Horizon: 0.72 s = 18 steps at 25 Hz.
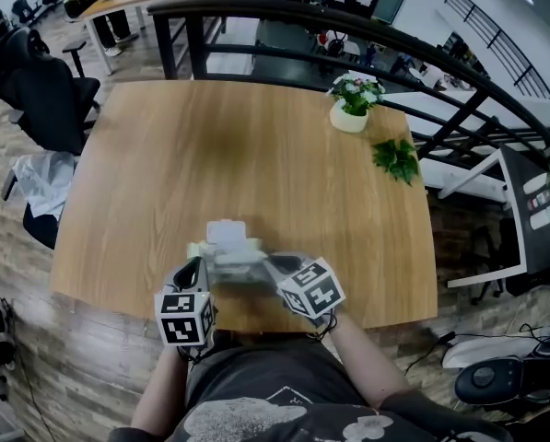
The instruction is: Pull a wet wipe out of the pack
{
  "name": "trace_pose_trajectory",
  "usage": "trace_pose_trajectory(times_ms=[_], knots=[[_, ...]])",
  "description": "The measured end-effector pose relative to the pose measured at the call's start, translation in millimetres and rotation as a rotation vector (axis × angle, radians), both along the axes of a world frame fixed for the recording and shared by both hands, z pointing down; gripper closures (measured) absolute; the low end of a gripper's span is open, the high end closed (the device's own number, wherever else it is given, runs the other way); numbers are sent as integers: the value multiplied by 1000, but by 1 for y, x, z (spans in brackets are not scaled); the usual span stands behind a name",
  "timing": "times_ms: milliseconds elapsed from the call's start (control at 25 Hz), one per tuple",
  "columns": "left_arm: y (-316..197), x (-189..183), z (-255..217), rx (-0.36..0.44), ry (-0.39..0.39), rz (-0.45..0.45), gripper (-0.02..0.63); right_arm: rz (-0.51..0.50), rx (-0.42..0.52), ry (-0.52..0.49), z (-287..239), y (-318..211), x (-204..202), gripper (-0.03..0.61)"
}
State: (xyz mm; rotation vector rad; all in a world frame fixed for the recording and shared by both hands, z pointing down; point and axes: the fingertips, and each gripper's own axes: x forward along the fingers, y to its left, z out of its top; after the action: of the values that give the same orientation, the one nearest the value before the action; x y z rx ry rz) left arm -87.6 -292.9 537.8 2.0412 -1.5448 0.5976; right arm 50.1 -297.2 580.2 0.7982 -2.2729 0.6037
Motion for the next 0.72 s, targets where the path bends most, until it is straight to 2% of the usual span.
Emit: trace_pose_trajectory(times_ms=[720], knots=[[1, 3, -1, 8, -11, 14, 598, 43, 0, 10, 0, 1, 21, 543]])
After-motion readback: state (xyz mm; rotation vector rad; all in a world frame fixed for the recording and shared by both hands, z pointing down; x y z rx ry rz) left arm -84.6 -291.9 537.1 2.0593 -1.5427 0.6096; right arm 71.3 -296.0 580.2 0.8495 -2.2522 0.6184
